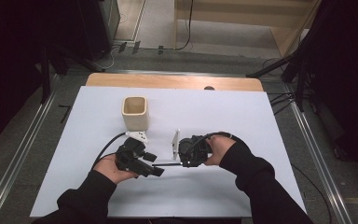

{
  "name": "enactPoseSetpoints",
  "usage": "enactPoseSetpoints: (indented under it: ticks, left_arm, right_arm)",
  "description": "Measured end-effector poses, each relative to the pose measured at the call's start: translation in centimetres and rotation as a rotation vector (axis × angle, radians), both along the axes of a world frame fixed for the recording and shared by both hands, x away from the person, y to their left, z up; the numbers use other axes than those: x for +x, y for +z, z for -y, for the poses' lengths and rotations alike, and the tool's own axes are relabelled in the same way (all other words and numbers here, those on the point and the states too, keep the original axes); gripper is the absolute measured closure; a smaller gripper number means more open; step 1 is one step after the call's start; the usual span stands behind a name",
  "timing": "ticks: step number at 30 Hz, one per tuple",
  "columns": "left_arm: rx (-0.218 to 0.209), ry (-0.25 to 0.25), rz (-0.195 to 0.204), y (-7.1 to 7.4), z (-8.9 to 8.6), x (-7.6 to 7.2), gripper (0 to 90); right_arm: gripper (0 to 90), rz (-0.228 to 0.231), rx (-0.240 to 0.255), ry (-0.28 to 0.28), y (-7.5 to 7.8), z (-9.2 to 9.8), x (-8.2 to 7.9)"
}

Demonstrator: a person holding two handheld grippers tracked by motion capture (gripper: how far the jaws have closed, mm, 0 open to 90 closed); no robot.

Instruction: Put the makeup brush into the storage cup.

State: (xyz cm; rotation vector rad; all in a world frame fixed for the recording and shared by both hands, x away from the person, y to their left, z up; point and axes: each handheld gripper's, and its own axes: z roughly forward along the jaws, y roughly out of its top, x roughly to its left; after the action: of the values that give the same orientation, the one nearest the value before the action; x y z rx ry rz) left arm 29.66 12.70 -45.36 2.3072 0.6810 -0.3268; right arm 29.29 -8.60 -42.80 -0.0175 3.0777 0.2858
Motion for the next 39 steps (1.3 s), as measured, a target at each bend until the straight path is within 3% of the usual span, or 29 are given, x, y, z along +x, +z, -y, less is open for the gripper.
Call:
enactPoseSetpoints:
  ticks: [6, 24, 32, 33, 39]
  left_arm:
    - [0.0, -0.003, -0.013, -0.4, 0.5, 0.1, 34.6]
    - [-0.031, -0.042, -0.095, -1.0, 1.2, 0.3, 62.4]
    - [-0.023, -0.05, -0.121, -1.2, 1.1, 0.5, 69.2]
    - [-0.023, -0.052, -0.122, -1.2, 1.1, 0.5, 69.9]
    - [-0.025, -0.06, -0.137, -1.2, 1.1, 0.5, 75.6]
  right_arm:
    - [84.1, 0.004, -0.007, 0.006, 0.1, -0.5, -0.1]
    - [84.2, 0.011, 0.004, 0.051, 0.1, -1.9, -0.5]
    - [84.1, 0.026, 0.013, 0.065, 0.2, -1.6, -0.6]
    - [84.1, 0.011, 0.009, 0.054, 0.2, -1.5, -0.7]
    - [84.1, 0.014, 0.015, 0.06, 0.0, -1.2, -0.8]
